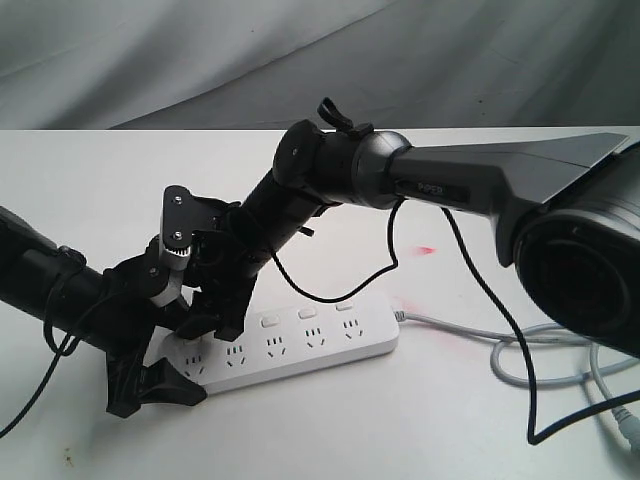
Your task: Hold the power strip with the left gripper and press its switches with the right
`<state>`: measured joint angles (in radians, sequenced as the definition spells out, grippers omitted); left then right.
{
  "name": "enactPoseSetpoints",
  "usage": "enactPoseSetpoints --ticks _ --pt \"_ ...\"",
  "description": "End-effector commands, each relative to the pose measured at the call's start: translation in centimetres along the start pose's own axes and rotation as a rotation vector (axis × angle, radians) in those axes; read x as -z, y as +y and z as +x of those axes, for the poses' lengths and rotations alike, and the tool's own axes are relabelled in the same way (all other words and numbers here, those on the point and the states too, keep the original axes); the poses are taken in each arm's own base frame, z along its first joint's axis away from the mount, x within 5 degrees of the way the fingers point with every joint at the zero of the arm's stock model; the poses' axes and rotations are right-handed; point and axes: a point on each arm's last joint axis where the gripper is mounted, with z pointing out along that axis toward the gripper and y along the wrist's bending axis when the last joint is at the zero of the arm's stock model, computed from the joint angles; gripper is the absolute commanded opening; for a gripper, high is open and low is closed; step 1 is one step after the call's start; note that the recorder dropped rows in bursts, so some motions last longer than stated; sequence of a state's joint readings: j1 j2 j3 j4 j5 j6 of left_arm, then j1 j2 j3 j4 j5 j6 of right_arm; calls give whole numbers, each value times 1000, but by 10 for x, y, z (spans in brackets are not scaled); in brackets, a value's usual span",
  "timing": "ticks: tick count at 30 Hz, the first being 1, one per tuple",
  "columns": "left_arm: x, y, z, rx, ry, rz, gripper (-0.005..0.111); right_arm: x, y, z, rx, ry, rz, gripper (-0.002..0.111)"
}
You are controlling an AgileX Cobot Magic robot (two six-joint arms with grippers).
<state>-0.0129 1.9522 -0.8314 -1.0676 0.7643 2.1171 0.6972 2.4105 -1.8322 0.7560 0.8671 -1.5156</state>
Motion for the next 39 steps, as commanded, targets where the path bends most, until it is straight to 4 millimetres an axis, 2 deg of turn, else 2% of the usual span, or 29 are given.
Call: enactPoseSetpoints --ticks 1,9,15,21,26,29,32,39 --pt "-1 2 -4 34 -13 -16 0 -42 19 19 99 136 -85 65" --pt "-1 2 -4 34 -13 -16 0 -35 16 14 39 105 -64 65" --pt "-1 2 -4 34 -13 -16 0 -4 9 10 -49 -126 -166 65" --pt "-1 2 -4 34 -13 -16 0 24 -8 33 -71 -105 -151 65" --pt "-1 2 -4 34 -13 -16 0 51 -17 26 -62 -307 -130 65" --pt "-1 2 -4 34 -13 -16 0 50 -20 28 -50 -296 -99 65" --pt "-1 2 -4 34 -13 -16 0 37 -15 29 -28 -256 -123 65" --pt "-1 2 -4 34 -13 -16 0 11 -14 21 -6 -205 -38 65"
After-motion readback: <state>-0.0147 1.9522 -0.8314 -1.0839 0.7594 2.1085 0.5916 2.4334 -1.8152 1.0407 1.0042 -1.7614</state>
